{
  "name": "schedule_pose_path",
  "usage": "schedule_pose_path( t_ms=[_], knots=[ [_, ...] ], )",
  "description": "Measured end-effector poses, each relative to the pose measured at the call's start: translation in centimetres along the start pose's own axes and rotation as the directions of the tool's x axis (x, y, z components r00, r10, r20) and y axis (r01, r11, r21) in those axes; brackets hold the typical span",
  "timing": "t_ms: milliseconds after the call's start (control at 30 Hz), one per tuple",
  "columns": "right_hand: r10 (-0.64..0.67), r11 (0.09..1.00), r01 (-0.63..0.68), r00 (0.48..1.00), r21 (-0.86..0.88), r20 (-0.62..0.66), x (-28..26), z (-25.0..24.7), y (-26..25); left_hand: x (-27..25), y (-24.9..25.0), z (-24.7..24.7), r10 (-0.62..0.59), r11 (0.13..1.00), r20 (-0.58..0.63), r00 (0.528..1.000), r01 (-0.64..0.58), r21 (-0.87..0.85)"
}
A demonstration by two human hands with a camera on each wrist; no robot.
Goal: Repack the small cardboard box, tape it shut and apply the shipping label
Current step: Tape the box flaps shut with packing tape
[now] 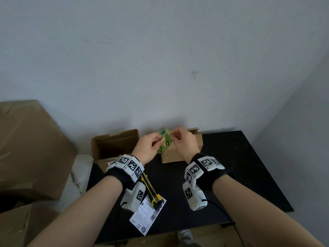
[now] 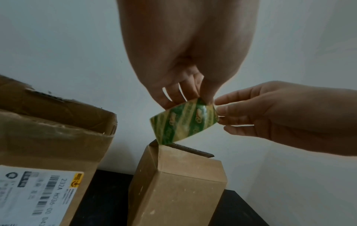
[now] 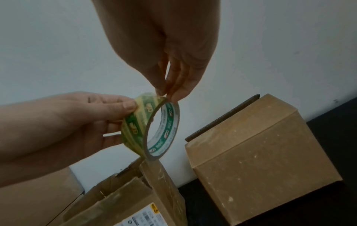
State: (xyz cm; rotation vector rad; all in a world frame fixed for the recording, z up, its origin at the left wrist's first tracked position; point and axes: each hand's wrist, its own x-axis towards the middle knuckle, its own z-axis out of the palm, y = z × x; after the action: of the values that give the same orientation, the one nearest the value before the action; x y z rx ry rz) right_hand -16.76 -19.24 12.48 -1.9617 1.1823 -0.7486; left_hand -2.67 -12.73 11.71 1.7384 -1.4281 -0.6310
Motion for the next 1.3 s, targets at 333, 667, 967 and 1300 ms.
schedule_pose_path(
  t_ms=[333,667,967,1300],
  knots=[
    [0.038,0.999,-0.037,0.990,-0.014,0.139,2.9,-2.4,0.9,3.2,0.5,1.2,-0.018,0.990,0.032,0.999,0.013,0.141],
    [0.137,0.981,-0.145,0.988,0.132,0.067,4.6,-2.4,2.0,3.5,1.0,1.0,-0.047,0.997,0.209,0.977,0.033,0.072],
    [0.177,0.974,-0.169,0.983,0.153,-0.041,4.7,-4.1,3.5,4.6,0.8,1.0,-0.039,0.973,0.141,0.989,0.005,0.232],
    [0.254,0.949,-0.226,0.961,0.221,-0.108,5.5,-6.7,5.0,6.3,1.1,0.3,-0.105,0.927,0.148,0.983,0.043,0.373]
  ],
)
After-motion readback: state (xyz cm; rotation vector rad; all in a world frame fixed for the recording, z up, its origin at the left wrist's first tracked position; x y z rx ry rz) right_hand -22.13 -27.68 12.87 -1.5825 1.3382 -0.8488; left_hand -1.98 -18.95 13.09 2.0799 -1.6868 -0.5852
